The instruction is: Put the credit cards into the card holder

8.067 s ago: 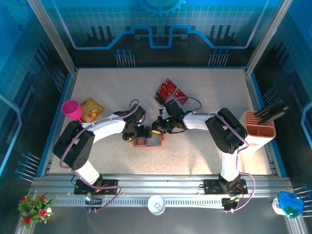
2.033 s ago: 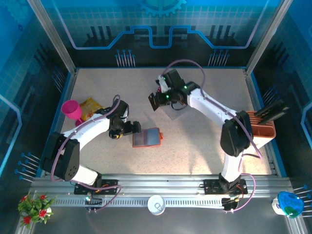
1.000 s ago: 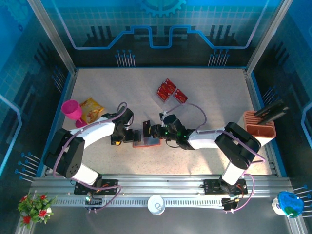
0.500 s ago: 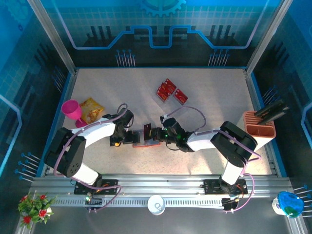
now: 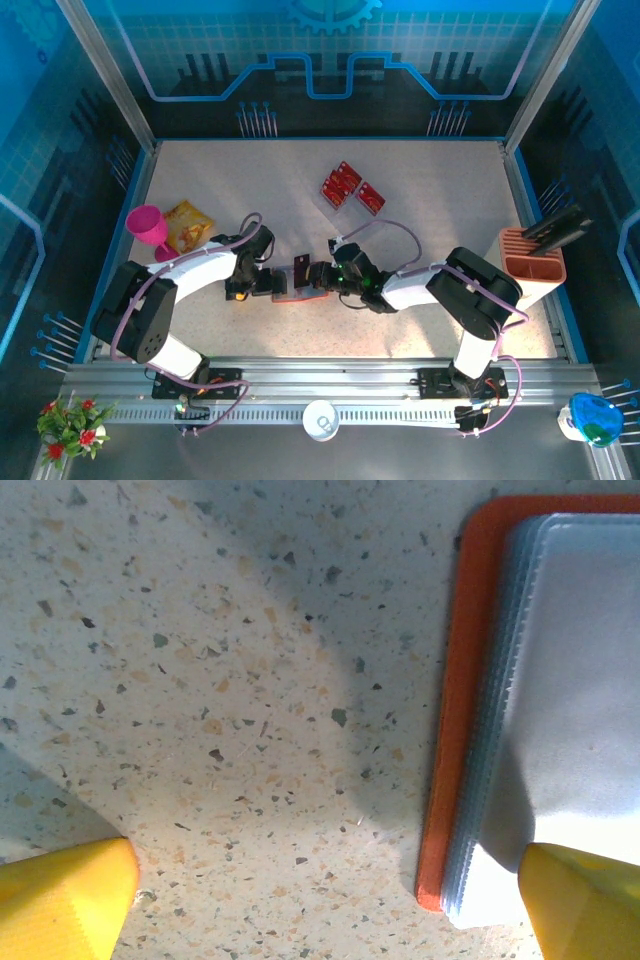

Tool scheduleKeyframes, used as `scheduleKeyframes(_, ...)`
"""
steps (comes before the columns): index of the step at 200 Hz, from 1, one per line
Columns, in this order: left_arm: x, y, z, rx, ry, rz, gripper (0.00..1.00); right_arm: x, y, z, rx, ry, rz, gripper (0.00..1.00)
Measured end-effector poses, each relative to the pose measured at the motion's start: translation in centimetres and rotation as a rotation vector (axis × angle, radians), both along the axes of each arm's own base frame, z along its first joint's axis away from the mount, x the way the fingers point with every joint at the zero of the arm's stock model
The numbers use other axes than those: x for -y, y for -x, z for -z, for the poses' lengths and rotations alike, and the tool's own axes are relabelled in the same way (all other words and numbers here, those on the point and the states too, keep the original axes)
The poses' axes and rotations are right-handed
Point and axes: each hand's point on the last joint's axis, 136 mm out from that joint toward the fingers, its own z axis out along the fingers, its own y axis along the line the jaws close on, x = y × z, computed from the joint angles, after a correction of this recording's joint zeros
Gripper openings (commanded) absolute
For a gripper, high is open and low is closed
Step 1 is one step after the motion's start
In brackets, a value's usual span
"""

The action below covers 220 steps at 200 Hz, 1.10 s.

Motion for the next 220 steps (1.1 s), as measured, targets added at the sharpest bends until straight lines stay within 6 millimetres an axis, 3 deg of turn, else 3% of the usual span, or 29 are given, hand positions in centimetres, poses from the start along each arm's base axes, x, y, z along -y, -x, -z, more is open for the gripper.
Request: scheduleKeyframes(220, -0.2, 0.0, 0.3, -0.014, -0.022, 0.000, 0.99, -0.7, 2.2, 2.0, -0.057, -0.021, -0.009, 0.00)
